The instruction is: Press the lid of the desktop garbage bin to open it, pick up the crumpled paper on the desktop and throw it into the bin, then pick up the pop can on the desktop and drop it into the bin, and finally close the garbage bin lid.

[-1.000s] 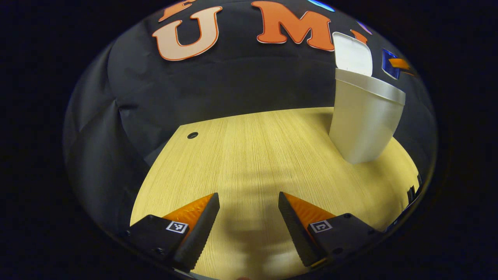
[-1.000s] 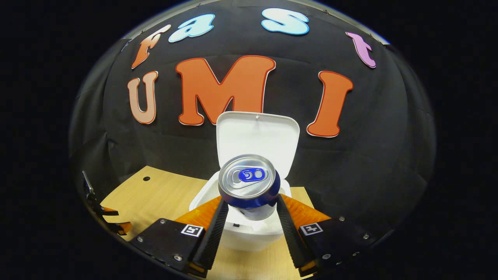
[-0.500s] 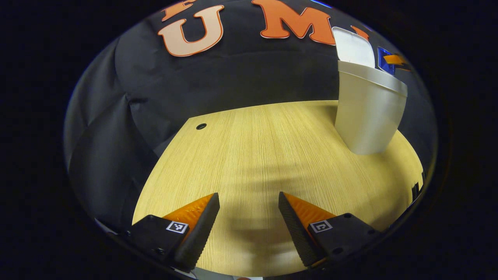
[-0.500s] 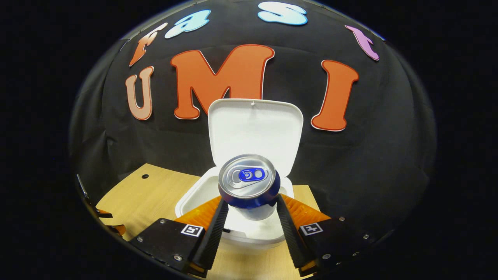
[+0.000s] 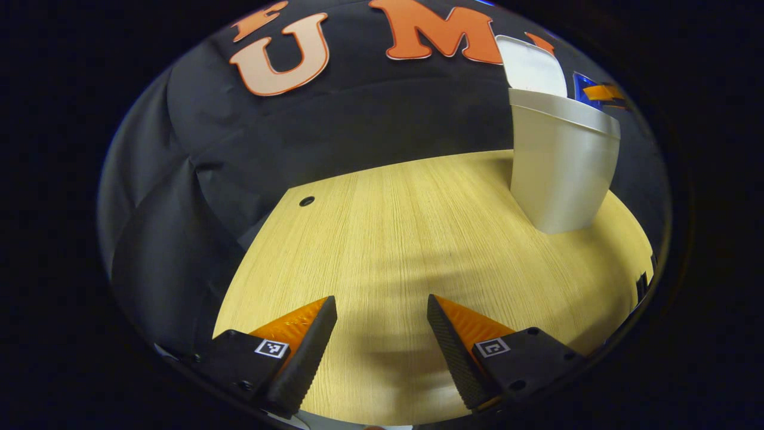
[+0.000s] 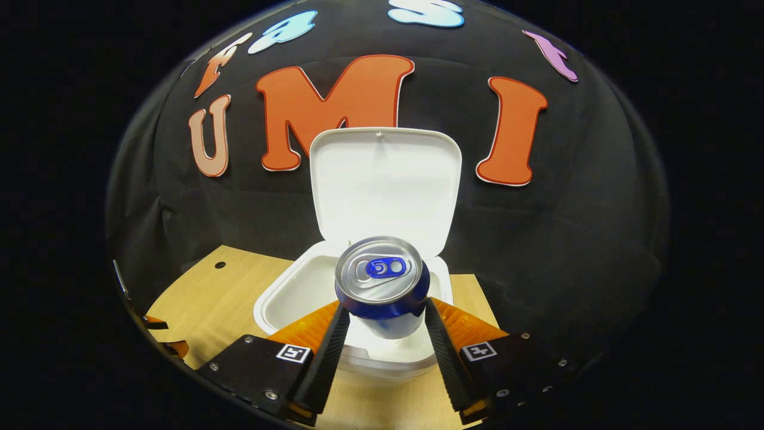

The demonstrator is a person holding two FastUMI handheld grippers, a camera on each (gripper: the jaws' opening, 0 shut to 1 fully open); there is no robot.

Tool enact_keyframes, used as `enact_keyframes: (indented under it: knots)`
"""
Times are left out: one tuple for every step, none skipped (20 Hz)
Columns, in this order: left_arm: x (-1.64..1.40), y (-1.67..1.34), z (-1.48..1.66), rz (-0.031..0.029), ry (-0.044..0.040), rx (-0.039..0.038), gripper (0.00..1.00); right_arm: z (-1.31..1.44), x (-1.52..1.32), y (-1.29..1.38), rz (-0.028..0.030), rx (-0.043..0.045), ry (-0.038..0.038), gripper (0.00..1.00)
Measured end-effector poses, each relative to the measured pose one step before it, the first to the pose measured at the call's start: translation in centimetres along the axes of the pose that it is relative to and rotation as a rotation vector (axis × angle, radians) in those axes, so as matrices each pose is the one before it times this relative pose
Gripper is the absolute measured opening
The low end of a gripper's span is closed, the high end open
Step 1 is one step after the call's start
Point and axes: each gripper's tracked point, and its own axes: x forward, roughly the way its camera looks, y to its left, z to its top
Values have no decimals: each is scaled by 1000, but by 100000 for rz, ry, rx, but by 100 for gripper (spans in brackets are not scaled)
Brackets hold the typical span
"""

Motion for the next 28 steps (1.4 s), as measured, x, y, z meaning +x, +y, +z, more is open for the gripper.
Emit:
enact_keyframes:
  knots:
    - [-264,-201,684,157,-1490,3165,98,-262,281,-220,39,34,70,77]
    - [-181,-304,608,-188,-1245,3050,98,-188,52,-98,-11,109,77,78]
    - [472,-657,700,-264,-1056,3050,98,-164,166,-135,-8,237,-19,78]
    - [-99,-261,405,-490,-1040,2844,98,-44,-26,-95,79,300,8,79]
    - [-500,118,-283,-344,-785,2459,100,-3,164,-54,86,292,-108,79]
    - [103,21,-103,-498,-764,1564,97,55,-42,-17,78,286,-156,79]
    - [26,-33,-98,-808,-416,438,100,115,179,56,51,221,-449,79]
    - [0,32,80,-628,-266,-286,100,103,-15,-77,-77,160,-265,79]
    - [-115,-70,141,-572,-244,-521,97,79,161,-62,-84,-14,-284,79]
    - [-53,17,182,-330,-235,-433,100,194,-75,-76,-216,-36,-296,80]
    - [17,-38,155,-173,-326,-297,97,174,33,-45,-113,-57,-386,80]
    - [44,34,-60,4,-10,-95,97,359,-52,-150,-404,-31,-588,81]
    - [38,18,-159,202,38,100,100,509,116,-38,15,-107,-792,81]
    - [79,24,-230,129,128,112,100,677,-29,-38,-211,-202,-1070,82]
    - [-35,-61,-32,-120,68,-57,97,667,101,-136,-215,-363,-1010,79]
    - [21,24,-100,-101,130,-301,99,712,-52,-89,-122,-524,-832,82]
    - [95,49,-57,-83,166,-136,100,604,177,30,-349,-565,-117,78]
    - [7,1,-29,7,-192,-115,100,773,25,60,-38,-434,-1014,83]
    - [-38,-54,40,-302,-21,-114,100,952,55,35,-191,-439,-1513,83]
    - [52,9,-73,-200,-119,-101,100,966,224,62,134,-531,-1531,83]
    - [53,-22,34,-148,-25,-230,97,1076,-64,15,-111,-586,-1515,83]
    - [67,-54,-71,-278,152,-534,97,1086,247,19,-241,-331,-1536,83]
    - [88,64,-62,-43,174,-594,97,1144,139,17,-223,-107,-1053,83]
    - [80,37,-47,102,245,-674,97,1125,231,137,526,-242,-1484,83]
    - [48,48,-43,341,330,-535,100,1104,293,49,227,-1063,-1442,83]
    - [73,35,-40,280,125,-510,100,1051,295,-81,-691,-1372,-1209,79]
    - [95,-16,-32,49,-242,-550,100,1053,157,-9,106,-984,-1357,83]
    - [148,97,-165,306,-27,-607,100,935,321,173,494,-475,-1324,83]
